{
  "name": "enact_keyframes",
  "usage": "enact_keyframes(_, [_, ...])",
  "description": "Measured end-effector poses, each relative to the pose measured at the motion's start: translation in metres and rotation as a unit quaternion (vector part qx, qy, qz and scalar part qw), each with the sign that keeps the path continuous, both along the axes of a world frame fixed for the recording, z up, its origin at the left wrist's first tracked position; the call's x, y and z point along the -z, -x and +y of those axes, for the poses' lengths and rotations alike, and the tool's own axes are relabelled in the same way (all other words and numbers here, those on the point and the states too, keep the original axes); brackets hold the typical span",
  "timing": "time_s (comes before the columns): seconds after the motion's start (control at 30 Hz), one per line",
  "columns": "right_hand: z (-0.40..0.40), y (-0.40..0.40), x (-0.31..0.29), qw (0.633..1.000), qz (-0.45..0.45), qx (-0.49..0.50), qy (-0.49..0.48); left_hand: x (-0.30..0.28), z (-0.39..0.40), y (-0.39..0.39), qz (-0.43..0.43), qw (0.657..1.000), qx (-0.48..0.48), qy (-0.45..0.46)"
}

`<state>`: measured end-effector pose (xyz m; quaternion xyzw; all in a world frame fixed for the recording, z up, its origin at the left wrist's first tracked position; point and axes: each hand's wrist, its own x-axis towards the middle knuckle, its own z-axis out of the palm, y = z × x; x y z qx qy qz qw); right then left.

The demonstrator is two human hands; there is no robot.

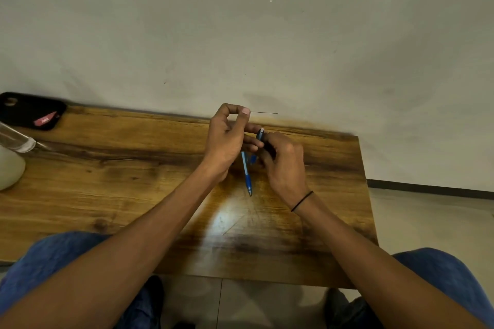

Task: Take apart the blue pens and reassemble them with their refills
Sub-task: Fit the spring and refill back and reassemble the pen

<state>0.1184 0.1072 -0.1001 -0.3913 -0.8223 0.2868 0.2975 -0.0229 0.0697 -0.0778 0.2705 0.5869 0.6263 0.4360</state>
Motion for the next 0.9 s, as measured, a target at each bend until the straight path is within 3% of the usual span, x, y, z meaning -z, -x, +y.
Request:
enact_keyframes(0.17, [0.001, 0.0, -0.002, 0.999, -0.033, 0.011, -0.031, 0.0, 0.001, 0.0, 0.003, 1.0, -0.006, 0.003])
enact_keyframes(0.43, [0.008, -0.001, -0.008, 0.999, -0.018, -0.035, 0.001, -0.001, -0.001, 0.0, 0.04, 0.998, -0.038, 0.002])
enact_keyframes(0.63, [0.003, 0.001, -0.011, 0.997, 0.046, -0.059, 0.002, 0.0, -0.001, 0.0, 0.046, 0.995, -0.084, -0.004])
enact_keyframes(0.9, [0.003, 0.0, -0.021, 0.988, 0.129, 0.005, -0.08, -0.002, -0.002, -0.006, 0.045, 0.995, -0.078, -0.037])
